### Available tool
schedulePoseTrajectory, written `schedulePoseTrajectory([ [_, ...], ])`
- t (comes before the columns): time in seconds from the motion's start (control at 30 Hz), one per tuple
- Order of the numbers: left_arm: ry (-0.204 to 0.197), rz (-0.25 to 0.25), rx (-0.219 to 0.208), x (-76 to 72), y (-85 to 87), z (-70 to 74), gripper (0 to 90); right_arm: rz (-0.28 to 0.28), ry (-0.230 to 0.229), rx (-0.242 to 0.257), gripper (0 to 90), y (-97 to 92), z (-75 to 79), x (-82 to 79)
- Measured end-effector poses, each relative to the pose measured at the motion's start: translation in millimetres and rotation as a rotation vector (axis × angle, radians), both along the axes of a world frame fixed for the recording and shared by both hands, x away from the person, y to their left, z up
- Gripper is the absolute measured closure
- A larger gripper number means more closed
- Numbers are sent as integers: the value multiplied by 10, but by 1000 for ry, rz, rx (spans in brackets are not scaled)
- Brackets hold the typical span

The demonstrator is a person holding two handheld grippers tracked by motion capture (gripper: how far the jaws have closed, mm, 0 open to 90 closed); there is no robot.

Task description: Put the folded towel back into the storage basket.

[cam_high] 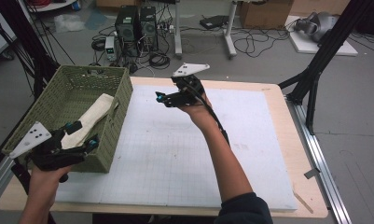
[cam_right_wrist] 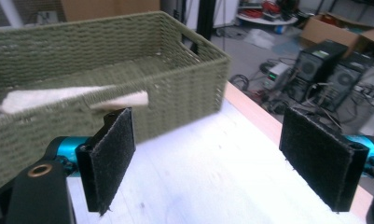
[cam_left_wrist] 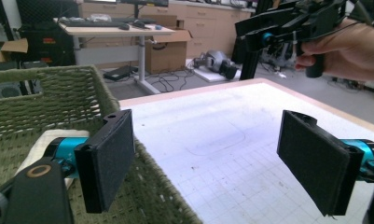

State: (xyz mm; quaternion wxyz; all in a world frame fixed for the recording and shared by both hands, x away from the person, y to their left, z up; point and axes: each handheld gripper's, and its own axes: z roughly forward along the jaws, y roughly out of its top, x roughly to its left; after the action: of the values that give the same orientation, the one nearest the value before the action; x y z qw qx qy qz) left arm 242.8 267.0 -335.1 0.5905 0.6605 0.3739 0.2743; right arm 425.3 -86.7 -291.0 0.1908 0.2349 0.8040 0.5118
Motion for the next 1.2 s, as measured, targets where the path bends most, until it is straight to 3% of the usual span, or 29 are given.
schedulePoseTrajectory([
  [0.43,34,-108,5,169,-369,-49,192,-121,-20,6,172,-663,-127,-304],
  [0.87,23,-182,-4,313,-635,-90,193,-220,0,21,170,-1210,-342,-620],
  [1.2,9,-245,-24,363,-814,-141,193,-310,-17,10,169,-1572,-571,-908],
])
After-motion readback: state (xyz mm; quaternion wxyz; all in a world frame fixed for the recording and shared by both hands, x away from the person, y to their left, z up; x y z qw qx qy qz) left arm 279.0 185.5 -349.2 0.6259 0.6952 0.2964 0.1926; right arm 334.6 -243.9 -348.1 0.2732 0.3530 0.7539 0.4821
